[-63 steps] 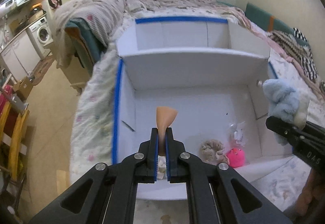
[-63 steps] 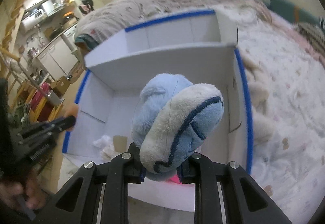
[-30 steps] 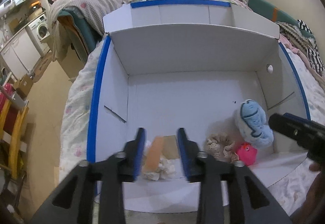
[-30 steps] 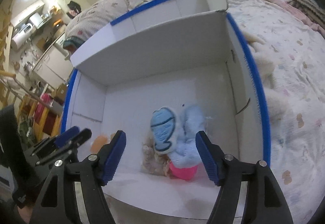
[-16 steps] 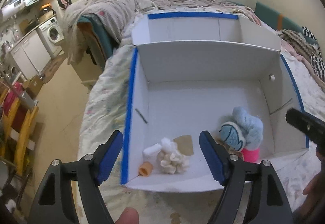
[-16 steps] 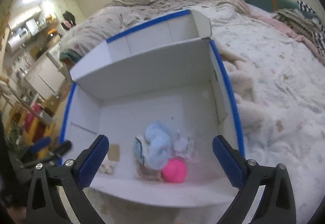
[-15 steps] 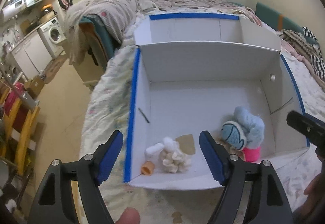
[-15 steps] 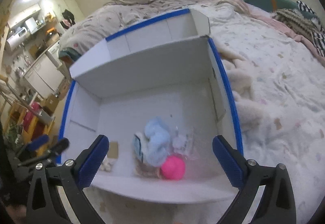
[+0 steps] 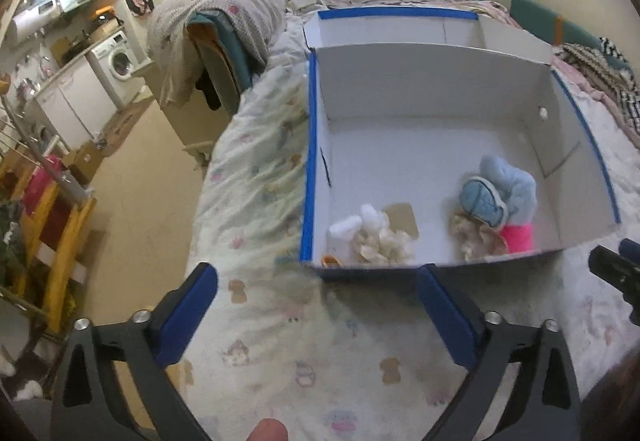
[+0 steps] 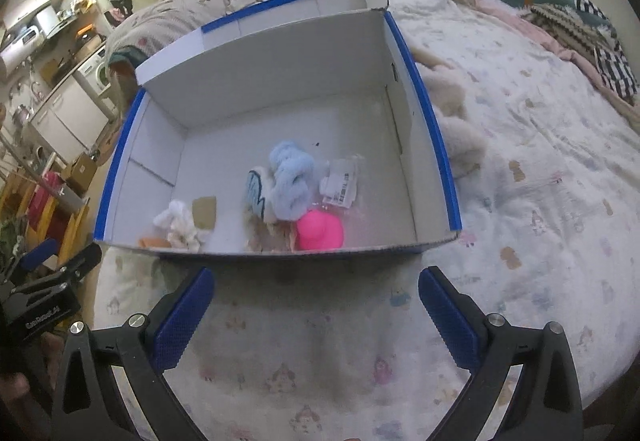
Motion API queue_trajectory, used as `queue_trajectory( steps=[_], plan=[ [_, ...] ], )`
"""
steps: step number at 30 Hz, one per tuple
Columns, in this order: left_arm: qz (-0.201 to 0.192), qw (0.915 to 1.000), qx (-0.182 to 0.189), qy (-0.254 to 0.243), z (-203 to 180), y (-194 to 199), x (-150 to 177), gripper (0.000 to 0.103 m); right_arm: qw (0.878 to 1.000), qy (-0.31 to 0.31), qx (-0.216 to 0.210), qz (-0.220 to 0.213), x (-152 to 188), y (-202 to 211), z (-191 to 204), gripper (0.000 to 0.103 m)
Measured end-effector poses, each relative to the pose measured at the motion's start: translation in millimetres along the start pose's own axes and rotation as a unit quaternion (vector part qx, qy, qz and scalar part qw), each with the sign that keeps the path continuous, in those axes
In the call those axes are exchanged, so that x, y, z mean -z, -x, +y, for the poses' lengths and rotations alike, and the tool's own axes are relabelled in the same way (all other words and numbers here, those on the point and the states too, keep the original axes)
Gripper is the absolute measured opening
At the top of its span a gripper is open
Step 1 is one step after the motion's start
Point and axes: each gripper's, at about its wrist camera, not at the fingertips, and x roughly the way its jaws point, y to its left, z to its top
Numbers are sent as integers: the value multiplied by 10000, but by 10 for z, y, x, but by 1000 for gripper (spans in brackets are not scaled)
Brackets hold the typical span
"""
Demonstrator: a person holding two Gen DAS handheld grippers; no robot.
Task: Organize soft objects
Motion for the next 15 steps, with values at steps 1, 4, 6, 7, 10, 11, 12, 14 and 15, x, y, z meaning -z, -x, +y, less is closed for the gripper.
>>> queue_trajectory(
  steps=[1, 4, 6, 7, 10, 11, 12, 14, 15],
  plan=[
    [19, 10000, 62, 13, 11, 11, 31, 102, 10000, 41, 33, -52, 27, 25, 15, 103],
    [-119, 9998, 171, 66, 37, 119, 114, 102, 9992, 78, 53, -383, 72, 171, 56, 103],
    [-355, 9986, 345, 176, 61, 244, 131, 102, 9979, 90, 4, -645, 92, 281, 91, 103],
    [-466, 9976, 457, 243, 73, 303, 134, 102, 9969, 117, -19, -772, 99, 327, 111, 103],
    [-809, 9950, 478, 326, 69, 442, 131, 102, 9936, 280, 54, -1096, 111, 441, 194, 103],
    [-914, 9945, 404, 307, 60, 475, 138, 102, 9924, 330, 75, -1184, 112, 470, 221, 103],
    [-983, 9941, 348, 301, 52, 492, 138, 102, 9911, 376, 105, -1274, 117, 498, 251, 103],
    [-1103, 9932, 264, 276, 36, 536, 134, 102, 9884, 435, 158, -1447, 110, 544, 286, 103],
    [-1178, 9924, 237, 270, 29, 562, 137, 102, 9872, 452, 179, -1518, 108, 558, 297, 103]
  ],
)
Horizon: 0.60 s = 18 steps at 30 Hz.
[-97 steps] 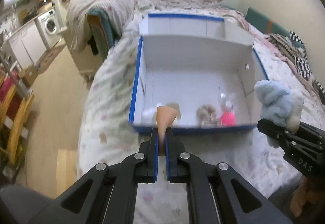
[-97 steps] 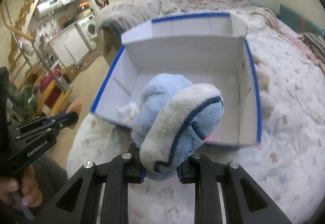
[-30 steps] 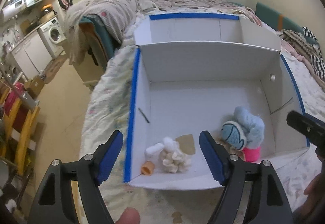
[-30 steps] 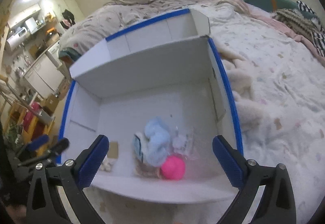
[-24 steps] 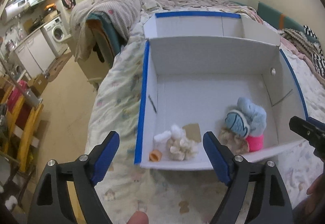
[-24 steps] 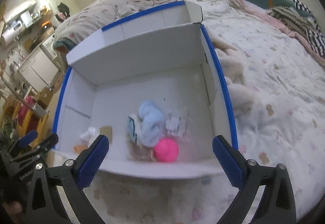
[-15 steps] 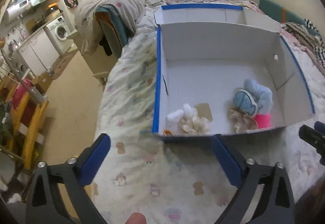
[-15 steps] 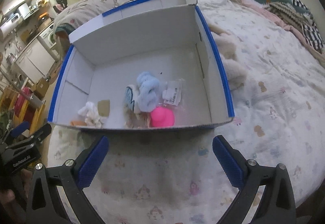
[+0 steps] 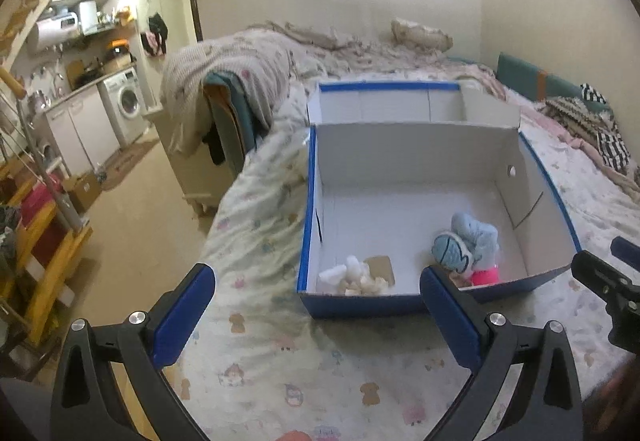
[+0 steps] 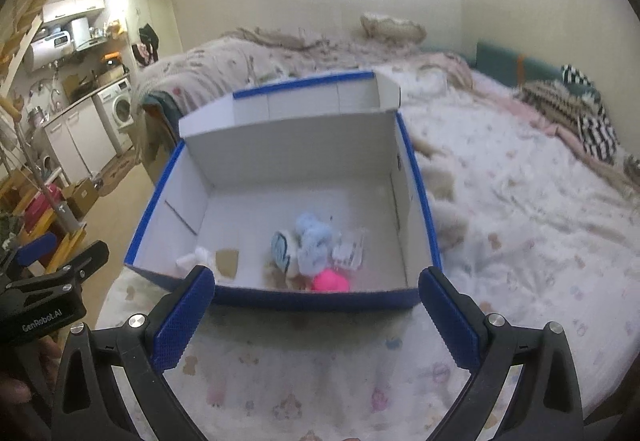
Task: Organize soft objects
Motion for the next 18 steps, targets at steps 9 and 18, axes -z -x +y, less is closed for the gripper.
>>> queue_trajectory(
  steps=[9, 18],
  plan=[
    [-5, 9993, 276, 234, 61, -22, 18, 102, 10000, 30, 64, 35, 20, -66, 22, 103],
    [-64, 9992, 377, 106, -2, 18, 40, 102, 9999, -24, 99, 58, 22, -79, 0, 103]
  ],
)
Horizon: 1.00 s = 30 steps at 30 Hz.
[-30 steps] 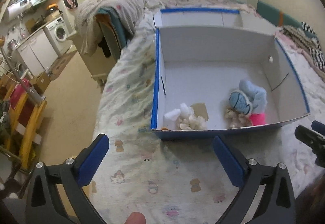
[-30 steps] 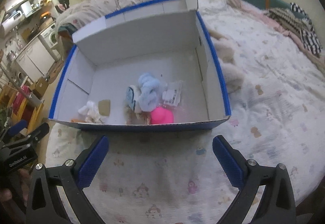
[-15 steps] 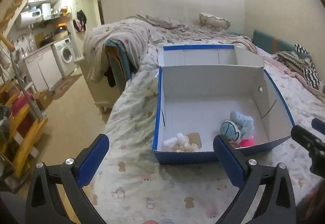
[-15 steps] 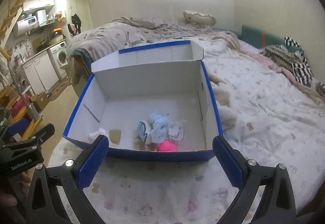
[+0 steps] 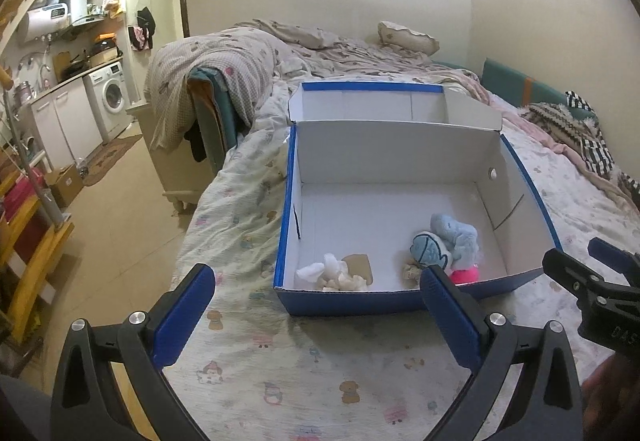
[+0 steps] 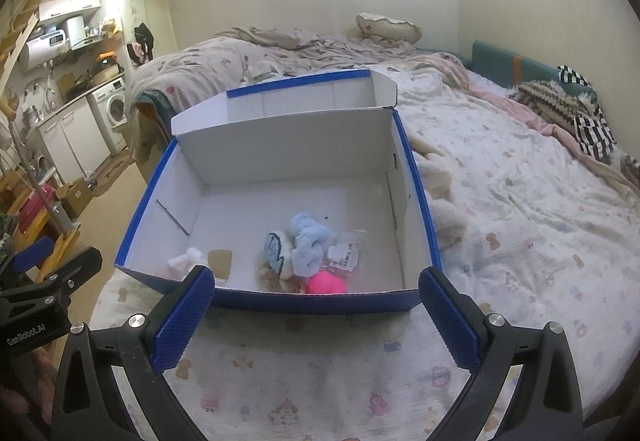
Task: Organize soft objects
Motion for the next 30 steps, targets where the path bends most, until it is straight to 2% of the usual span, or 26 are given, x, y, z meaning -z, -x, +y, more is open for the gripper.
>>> queue_trajectory(
  steps=[30],
  plan=[
    [62, 10000, 48, 62, -12, -24, -11, 102, 10000, 1, 35, 51, 3, -22, 9, 103]
  ],
)
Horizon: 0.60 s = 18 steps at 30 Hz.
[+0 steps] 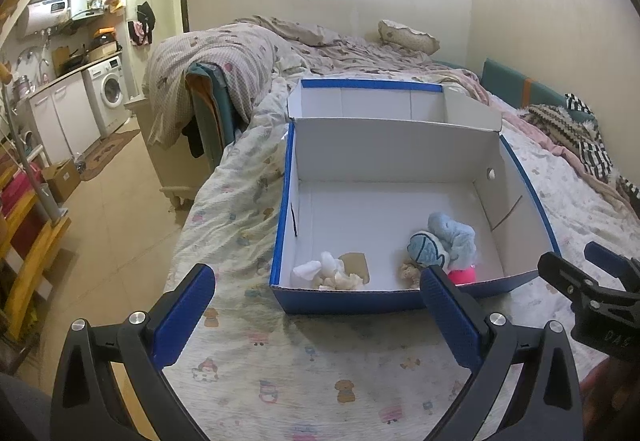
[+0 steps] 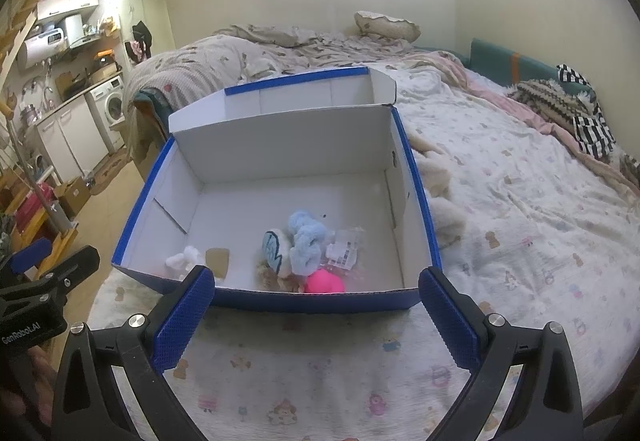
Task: Organize soft objects
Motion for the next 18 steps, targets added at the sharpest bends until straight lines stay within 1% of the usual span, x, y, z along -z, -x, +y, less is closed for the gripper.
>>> queue_trajectory(
  steps=[12, 18],
  plan=[
    [21, 10000, 6, -4, 2, -11, -5, 102, 10000, -49, -2, -12, -3, -12, -27, 103],
    [63, 9999, 13, 81, 26, -38, -5, 102, 10000, -40, -54, -1, -2, -7, -20, 103]
  ],
)
